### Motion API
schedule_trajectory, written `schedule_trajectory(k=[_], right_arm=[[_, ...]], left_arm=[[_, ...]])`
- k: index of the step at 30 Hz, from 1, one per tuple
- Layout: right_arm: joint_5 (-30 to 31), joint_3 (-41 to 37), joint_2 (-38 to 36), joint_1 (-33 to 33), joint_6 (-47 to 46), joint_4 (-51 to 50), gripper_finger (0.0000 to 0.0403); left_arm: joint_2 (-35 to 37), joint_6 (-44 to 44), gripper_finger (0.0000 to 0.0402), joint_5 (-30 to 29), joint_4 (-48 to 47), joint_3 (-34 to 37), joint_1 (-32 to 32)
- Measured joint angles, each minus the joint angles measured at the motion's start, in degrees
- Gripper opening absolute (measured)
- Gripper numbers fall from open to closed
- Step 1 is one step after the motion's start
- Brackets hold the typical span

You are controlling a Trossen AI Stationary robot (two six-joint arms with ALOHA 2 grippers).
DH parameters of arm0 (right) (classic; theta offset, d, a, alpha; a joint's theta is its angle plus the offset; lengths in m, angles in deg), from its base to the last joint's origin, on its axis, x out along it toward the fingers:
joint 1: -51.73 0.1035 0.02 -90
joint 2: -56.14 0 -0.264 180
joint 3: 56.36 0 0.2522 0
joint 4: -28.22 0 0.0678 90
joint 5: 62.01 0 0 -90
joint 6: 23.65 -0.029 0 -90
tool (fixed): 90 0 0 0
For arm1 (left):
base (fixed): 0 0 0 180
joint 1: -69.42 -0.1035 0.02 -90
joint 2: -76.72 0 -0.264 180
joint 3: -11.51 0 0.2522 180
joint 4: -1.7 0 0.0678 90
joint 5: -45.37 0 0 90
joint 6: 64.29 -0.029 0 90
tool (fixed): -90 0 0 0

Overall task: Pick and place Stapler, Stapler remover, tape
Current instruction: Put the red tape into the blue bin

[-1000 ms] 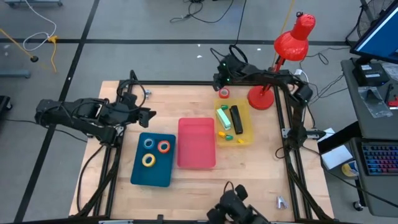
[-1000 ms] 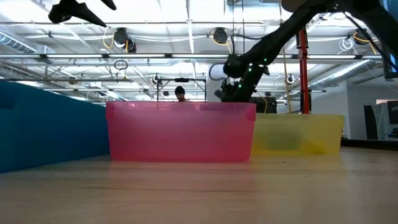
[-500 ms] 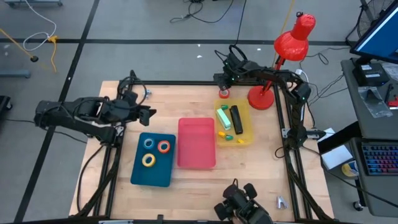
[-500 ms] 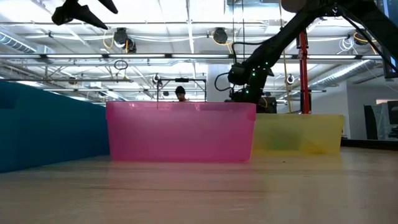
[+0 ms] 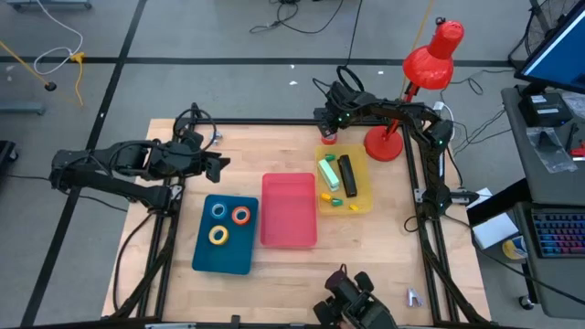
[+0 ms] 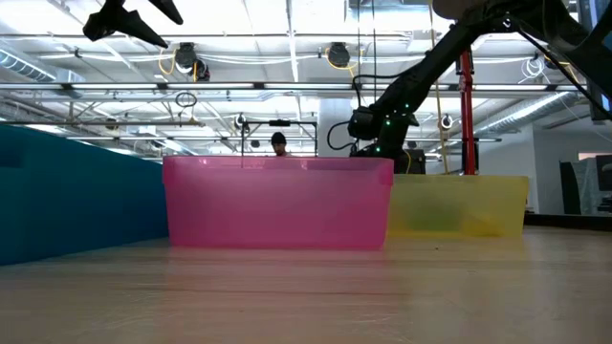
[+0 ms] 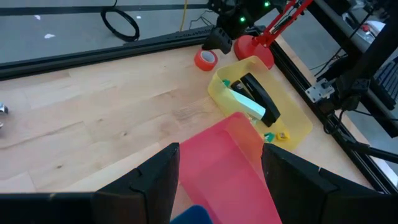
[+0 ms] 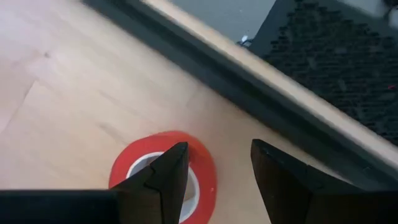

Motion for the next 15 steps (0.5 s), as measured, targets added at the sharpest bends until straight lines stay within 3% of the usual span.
schedule_trajectory(k=[15], right_arm=[[-3.2,-0.1,-0.1,0.1,0.0,-1.8,0.0171]], left_arm=[[0.0,-0.1,0.0228,-0.1,0.0,0.0,0.0]])
